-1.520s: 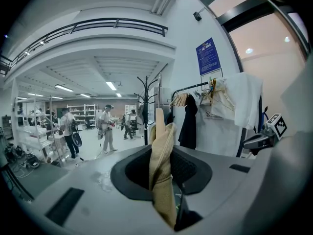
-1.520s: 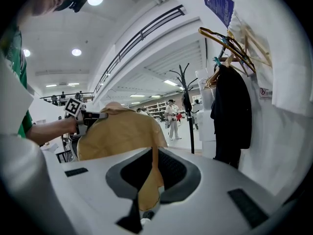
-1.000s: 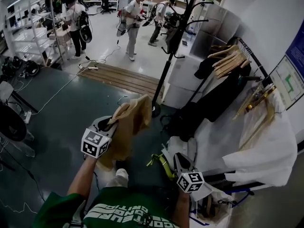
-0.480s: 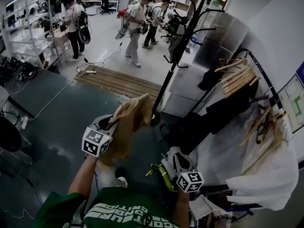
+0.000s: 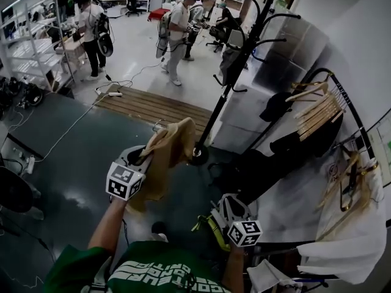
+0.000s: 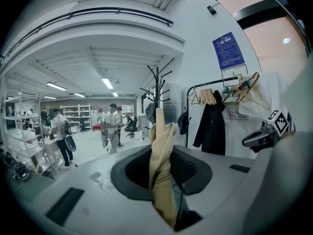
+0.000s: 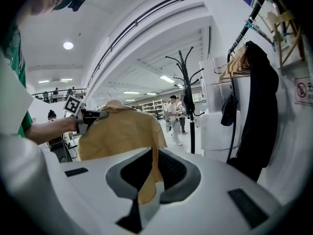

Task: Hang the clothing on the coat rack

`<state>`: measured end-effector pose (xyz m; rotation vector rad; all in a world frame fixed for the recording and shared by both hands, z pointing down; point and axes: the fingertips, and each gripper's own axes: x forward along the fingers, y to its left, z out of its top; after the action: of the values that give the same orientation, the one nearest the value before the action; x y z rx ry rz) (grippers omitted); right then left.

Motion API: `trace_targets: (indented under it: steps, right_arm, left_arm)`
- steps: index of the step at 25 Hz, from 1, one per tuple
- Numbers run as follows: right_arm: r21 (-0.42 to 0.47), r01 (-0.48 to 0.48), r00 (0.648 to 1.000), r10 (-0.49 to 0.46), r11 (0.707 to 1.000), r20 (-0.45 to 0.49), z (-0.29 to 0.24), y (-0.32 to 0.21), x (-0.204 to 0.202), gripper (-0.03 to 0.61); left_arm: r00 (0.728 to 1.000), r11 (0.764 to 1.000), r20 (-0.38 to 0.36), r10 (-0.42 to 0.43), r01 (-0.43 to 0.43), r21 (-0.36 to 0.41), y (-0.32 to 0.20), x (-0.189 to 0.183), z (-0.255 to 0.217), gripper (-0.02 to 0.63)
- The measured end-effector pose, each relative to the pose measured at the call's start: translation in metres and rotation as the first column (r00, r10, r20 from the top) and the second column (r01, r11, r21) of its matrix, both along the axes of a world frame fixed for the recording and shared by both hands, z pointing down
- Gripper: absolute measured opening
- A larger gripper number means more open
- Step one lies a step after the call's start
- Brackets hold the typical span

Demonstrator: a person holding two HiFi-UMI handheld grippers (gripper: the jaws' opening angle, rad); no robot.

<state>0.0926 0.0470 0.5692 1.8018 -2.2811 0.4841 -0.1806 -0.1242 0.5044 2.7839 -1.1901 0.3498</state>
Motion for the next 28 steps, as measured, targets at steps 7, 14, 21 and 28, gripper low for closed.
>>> trace_targets:
  steps: [7, 14, 21, 28]
  right_arm:
    - [-0.002, -0.038, 0.999, 0.038, 0.999, 0.025, 0.006, -0.039, -0.002, 0.041]
    - [0.013, -0.057, 0.997, 0.056, 0.998, 0.045, 0.002, -0.074, 0.005, 0.041]
    - [0.012, -0.050, 0.997, 0.049, 0.999, 0.063, 0.015, -0.113, 0.025, 0.041]
    - [0.029, -0.050, 0.997, 0.048, 0.998, 0.064, 0.006, -0.165, 0.070, 0.041]
  left_arm:
    - [1.000, 1.000, 0.016, 0.004, -0.004, -0.007, -0.042, -0.003, 0.004, 0.084]
    - [0.999, 1.000, 0.038, 0.001, 0.000, -0.023, -0.074, 0.001, 0.007, 0.084]
    - [0.998, 1.000, 0.056, -0.014, 0.016, -0.022, -0.110, 0.015, 0.009, 0.084]
    - [0.998, 0.999, 0.049, -0.027, 0.029, -0.024, -0.156, 0.052, 0.003, 0.084]
